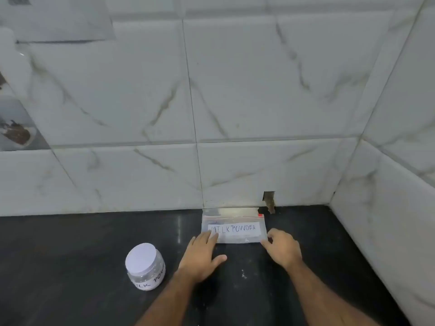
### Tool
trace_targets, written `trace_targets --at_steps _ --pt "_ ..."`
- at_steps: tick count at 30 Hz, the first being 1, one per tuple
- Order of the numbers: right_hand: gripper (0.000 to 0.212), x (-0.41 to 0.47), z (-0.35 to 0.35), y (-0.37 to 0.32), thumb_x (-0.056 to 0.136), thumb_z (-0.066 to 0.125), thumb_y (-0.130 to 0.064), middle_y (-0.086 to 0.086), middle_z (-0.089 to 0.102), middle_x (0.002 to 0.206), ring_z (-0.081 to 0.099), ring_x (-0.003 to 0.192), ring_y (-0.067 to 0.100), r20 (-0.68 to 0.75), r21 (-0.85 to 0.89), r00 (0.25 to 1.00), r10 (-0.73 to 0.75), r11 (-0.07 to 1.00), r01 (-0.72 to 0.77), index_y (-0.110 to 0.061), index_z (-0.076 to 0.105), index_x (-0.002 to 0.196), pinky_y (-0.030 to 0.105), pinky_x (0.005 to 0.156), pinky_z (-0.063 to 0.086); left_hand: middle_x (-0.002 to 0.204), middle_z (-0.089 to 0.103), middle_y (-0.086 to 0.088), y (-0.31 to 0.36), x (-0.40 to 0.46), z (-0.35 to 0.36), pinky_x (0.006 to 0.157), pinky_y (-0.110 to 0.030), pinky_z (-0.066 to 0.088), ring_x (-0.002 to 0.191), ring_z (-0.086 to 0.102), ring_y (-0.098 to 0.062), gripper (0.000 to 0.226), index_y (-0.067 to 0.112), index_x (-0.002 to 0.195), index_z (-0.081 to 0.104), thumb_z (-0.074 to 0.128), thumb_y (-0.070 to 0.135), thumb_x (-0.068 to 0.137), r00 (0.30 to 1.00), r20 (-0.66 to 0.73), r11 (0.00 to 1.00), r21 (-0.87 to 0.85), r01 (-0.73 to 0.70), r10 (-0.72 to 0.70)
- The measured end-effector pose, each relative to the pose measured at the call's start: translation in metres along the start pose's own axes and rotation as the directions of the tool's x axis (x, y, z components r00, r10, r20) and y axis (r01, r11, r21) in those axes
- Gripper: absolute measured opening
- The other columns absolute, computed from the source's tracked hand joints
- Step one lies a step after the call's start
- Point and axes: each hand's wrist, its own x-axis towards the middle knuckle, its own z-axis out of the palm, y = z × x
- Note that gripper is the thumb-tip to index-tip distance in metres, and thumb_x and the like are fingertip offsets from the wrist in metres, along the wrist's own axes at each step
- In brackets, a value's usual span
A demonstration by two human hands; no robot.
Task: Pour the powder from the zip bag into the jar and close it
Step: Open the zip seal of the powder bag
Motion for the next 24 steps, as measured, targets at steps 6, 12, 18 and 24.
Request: trace_targets --at_steps 6,12,18,24 --pt "0.019 0.056 0.006 -0.004 0.098 0.060 -0.028 0.004 0.072 0.106 0.066 0.096 0.022 -0.012 0.363 0.985 0.172 0.919 -0.156 -0.015 0.068 0.109 0.032 0.078 0.053 0.158 0.037 -0.001 0.015 0.068 -0.004 0.120 -0.031 0.017 0.145 0.031 -0.019 0.058 0.021 0.152 0.034 0.044 0.045 0.101 0.990 -0.102 0.995 -0.018 -0.099 0.097" --pt "0.017 0.090 0.025 -0.005 0.097 0.058 -0.024 0.003 0.074 0.097 0.062 0.079 0.016 -0.036 0.408 0.954 0.297 0.876 -0.257 -0.017 0.074 0.097 0.027 0.058 0.044 0.145 0.054 -0.006 0.048 0.140 0.007 0.113 -0.036 0.030 0.132 0.048 -0.024 0.045 0.017 0.144 0.049 0.051 0.026 0.099 0.978 -0.156 0.986 -0.076 -0.150 0.137" --pt "0.021 0.103 0.036 0.002 0.095 0.061 -0.031 -0.003 0.073 0.081 0.066 0.072 0.014 -0.027 0.489 0.939 0.342 0.824 -0.286 -0.021 0.074 0.081 0.030 0.060 0.052 0.132 0.064 -0.002 0.064 0.187 0.012 0.105 -0.044 0.036 0.126 0.052 -0.025 0.038 0.025 0.136 0.057 0.050 0.019 0.099 0.991 -0.069 0.992 -0.046 -0.120 0.116" --pt "0.011 0.106 0.038 0.004 0.089 0.070 -0.026 -0.004 0.075 0.085 0.068 0.081 0.015 0.001 0.578 0.945 0.328 0.771 -0.268 -0.021 0.079 0.085 0.037 0.074 0.058 0.127 0.068 0.004 0.063 0.200 0.013 0.106 -0.041 0.033 0.122 0.057 -0.021 0.036 0.026 0.126 0.065 0.052 0.017 0.094 0.994 0.065 0.993 -0.080 -0.084 0.090"
